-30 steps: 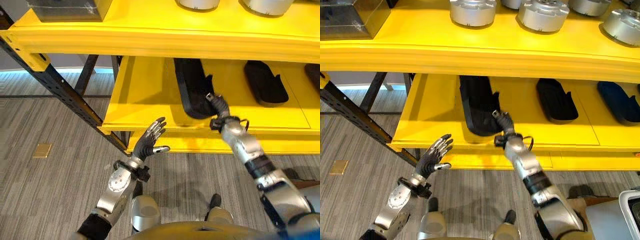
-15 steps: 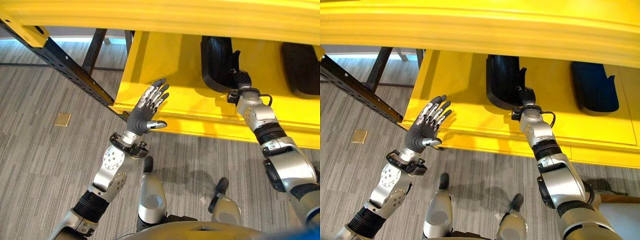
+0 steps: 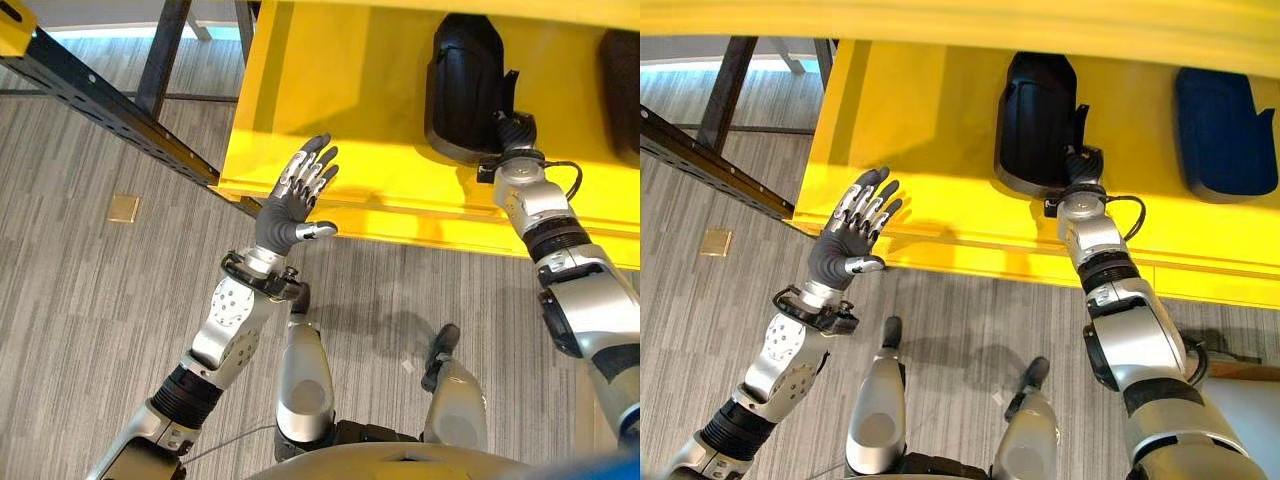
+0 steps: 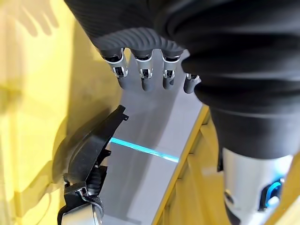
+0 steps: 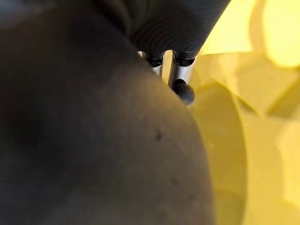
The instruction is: Move parts from the plastic box to the shelf.
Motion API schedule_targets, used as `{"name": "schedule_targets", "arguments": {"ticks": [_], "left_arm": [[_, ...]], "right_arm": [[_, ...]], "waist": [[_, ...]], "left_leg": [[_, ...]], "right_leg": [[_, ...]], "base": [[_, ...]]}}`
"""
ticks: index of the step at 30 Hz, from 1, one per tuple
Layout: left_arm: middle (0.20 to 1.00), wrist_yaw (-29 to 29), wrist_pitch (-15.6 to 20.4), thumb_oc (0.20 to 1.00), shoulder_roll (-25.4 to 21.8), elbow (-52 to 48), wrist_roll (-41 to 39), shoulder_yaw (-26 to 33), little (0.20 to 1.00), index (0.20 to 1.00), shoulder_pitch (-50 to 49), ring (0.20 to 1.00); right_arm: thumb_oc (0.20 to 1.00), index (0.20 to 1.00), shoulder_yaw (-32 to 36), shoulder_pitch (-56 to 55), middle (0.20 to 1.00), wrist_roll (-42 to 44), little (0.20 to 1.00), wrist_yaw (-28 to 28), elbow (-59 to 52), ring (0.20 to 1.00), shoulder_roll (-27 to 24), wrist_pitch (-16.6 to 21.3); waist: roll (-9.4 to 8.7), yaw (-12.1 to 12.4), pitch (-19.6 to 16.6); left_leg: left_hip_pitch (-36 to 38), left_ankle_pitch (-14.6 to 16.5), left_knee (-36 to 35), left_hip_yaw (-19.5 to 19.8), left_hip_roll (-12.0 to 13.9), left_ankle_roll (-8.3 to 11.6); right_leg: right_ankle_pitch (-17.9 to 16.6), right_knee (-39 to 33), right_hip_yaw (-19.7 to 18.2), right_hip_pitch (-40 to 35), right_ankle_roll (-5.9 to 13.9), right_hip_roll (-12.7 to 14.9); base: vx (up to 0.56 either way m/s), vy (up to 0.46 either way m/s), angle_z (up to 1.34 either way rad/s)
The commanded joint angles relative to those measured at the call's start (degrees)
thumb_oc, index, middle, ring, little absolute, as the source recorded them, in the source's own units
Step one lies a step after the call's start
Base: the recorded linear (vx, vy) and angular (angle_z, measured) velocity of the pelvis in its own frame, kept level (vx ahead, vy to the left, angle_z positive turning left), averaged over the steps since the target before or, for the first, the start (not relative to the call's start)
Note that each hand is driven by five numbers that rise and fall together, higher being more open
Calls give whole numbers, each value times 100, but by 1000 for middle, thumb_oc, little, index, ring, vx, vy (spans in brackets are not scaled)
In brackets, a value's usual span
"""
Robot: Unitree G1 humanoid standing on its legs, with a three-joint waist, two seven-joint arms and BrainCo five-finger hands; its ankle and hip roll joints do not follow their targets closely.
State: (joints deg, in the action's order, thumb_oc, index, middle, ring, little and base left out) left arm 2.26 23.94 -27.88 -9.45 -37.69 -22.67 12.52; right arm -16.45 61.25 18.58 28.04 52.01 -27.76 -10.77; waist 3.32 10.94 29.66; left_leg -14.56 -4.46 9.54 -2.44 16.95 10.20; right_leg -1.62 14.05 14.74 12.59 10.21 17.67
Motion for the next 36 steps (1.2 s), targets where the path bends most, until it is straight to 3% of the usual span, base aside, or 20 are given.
{"name": "schedule_targets", "arguments": {"ticks": [1,8,18,36], "left_arm": [[1000,-65,216,1000,-149,-555,-34,-72,1000,1000,141,1000],[1000,-179,202,1000,-118,-534,-75,-261,1000,1000,336,1000],[1000,-254,38,1000,-47,-567,-24,-473,1000,1000,470,1000],[1000,-253,-14,1000,-13,-617,-160,-608,1000,1000,479,1000]], "right_arm": [[200,200,-142,634,200,-401,200,282,-155,200,-210,318],[200,200,-554,991,200,-948,200,571,-75,200,-357,182],[200,200,-875,1473,200,-959,200,937,193,200,-374,141],[200,200,-990,1735,200,-1224,200,1244,428,200,-498,-4]], "waist": [[-153,149,-46],[-171,155,13],[-84,164,13],[80,126,13]], "left_leg": [[140,-17,177,-698,-28,-295],[-159,-34,249,-632,-57,-315],[-393,-33,255,-630,-80,-322],[-521,-6,318,-661,-108,-333]], "right_leg": [[314,583,243,-3,-240,-79],[341,766,218,361,-256,-127],[413,991,220,738,-259,-77],[529,1345,179,1052,-278,33]], "base": [[-25,-47,-2],[-3,-21,-1],[0,0,0],[21,1,1]]}}
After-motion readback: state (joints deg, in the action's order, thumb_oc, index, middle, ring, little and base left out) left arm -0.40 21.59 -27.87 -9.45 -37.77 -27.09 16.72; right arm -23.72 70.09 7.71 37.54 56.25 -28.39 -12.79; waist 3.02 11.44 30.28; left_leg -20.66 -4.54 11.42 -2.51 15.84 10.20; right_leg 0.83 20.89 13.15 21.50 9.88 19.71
